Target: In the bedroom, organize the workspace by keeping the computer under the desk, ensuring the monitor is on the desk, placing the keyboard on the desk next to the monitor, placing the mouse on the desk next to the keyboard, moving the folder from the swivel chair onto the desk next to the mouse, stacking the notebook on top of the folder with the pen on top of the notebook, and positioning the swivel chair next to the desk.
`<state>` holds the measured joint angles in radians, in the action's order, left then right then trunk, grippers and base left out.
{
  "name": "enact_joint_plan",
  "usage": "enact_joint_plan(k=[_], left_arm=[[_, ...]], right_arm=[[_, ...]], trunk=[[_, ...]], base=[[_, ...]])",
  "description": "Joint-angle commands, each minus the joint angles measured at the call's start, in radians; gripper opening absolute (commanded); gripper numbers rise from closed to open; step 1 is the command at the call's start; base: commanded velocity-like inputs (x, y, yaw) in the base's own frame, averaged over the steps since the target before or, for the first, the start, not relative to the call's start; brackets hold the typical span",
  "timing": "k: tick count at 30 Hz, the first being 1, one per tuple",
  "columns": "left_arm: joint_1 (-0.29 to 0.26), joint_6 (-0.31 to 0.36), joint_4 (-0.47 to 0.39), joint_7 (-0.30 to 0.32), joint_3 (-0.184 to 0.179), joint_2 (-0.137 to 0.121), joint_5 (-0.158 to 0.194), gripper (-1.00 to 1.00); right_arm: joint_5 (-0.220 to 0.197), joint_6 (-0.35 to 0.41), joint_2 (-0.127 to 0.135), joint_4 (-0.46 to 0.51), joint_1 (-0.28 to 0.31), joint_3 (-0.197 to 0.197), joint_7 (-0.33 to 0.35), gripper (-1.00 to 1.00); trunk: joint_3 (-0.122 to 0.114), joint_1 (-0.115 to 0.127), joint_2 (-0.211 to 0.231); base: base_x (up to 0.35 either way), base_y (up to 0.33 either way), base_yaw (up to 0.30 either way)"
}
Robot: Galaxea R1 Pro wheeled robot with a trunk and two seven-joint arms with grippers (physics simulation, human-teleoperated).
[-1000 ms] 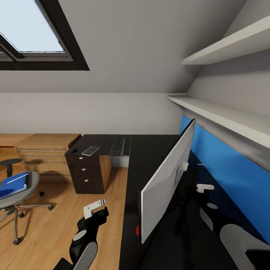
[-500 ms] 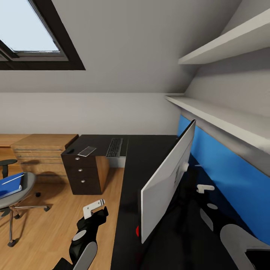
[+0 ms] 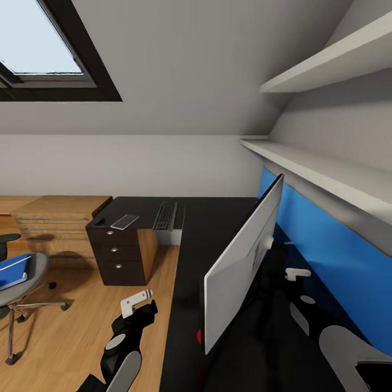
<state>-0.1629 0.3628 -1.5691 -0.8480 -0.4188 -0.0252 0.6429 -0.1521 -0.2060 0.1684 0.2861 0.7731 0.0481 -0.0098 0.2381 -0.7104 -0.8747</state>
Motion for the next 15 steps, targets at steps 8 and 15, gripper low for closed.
enact_joint_plan(k=[8, 15], left_arm=[[-0.001, 0.004, -0.002, -0.008, -0.003, -0.001, 0.004, 1.00], [-0.001, 0.004, -0.002, -0.008, -0.003, -0.001, 0.004, 1.00]], right_arm=[[-0.010, -0.004, 0.000, 0.001, 0.002, 0.003, -0.004, -1.00], [-0.009, -0.007, 0.000, 0.002, 0.002, 0.003, -0.003, -1.00]], trunk=[[0.001, 0.000, -0.001], [0.001, 0.000, -0.001]], base=[[0.055, -0.035, 0.000], [0.007, -0.007, 0.000]])
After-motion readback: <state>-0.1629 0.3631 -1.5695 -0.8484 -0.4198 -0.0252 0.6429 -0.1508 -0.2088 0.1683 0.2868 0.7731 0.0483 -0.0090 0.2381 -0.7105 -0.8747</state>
